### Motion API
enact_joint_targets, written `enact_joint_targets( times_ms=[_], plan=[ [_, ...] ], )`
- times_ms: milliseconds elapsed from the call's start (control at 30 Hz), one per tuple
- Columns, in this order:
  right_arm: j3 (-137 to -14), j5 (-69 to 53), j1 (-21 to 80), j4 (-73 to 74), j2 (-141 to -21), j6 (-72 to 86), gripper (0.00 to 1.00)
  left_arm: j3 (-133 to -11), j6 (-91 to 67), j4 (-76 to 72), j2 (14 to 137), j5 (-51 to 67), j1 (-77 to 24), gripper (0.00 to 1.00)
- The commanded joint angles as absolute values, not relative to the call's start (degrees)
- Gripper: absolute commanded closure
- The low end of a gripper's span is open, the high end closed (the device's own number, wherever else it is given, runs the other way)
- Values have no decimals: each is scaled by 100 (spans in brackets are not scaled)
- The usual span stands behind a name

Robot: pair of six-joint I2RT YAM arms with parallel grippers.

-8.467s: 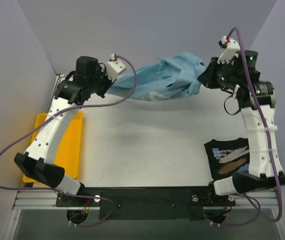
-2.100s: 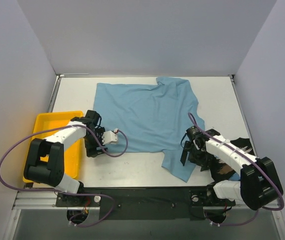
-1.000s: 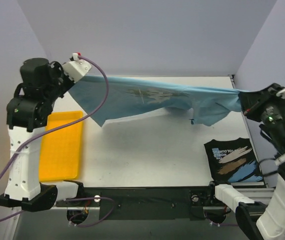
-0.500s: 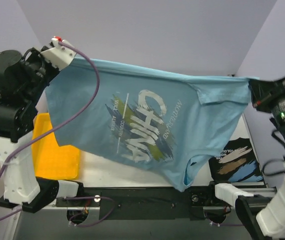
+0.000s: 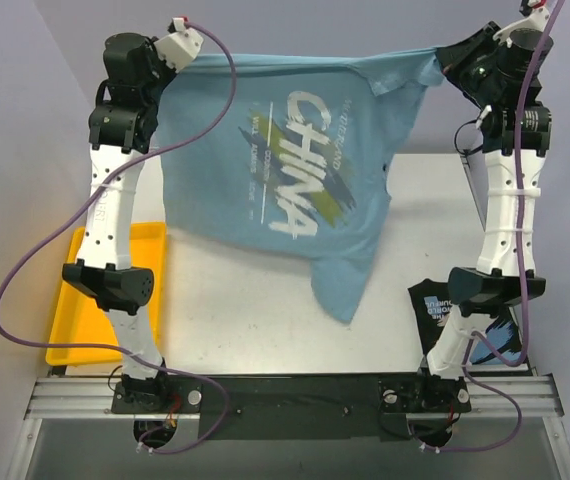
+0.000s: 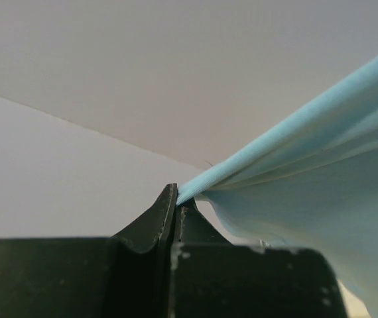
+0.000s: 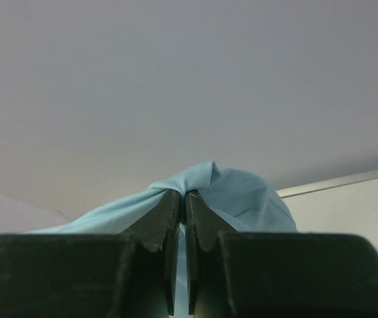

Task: Fold and stack the t-shirts
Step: Flatten out the tshirt

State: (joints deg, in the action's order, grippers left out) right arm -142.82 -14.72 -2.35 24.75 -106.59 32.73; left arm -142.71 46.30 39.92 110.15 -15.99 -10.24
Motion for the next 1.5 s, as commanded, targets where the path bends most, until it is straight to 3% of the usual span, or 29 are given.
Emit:
enact_joint_targets(
  times_ms=[0, 200, 400, 600, 867, 1100, 1267, 1467],
  plan=[
    [-14862, -1240, -448, 791, -10134, 3735, 100, -15064, 4824, 2462, 10819, -1996, -835, 100],
    [-14257, -1450, -1010, 983, -9512, 3727, 100, -14477, 4931, 2742, 10338, -1601, -817, 100],
    [-12659, -2177, -1187, 1897, -8448, 3191, 100, -12482, 5177, 3321, 9362, -888, -835, 100],
    [-8814, -2400, -1116, 2996, -6586, 2804, 100, -9753, 5344, 4086, 8299, -387, -879, 100],
    [-5480, -2320, -660, 4560, -5019, 2540, 100, -6447, 5327, 4641, 7339, -35, -1054, 100],
    [-4369, -2144, -26, 5651, -4834, 3120, 100, -5160, 5045, 5351, 7067, 255, -1107, 100],
    [-4342, -1935, 97, 6363, -4764, 3041, 100, -4896, 4905, 5967, 6821, 448, -1107, 100],
    [-4543, -2153, 97, 5102, -5744, 2751, 100, -5000, 4658, 5240, 7004, 343, -1081, 100]
  ],
)
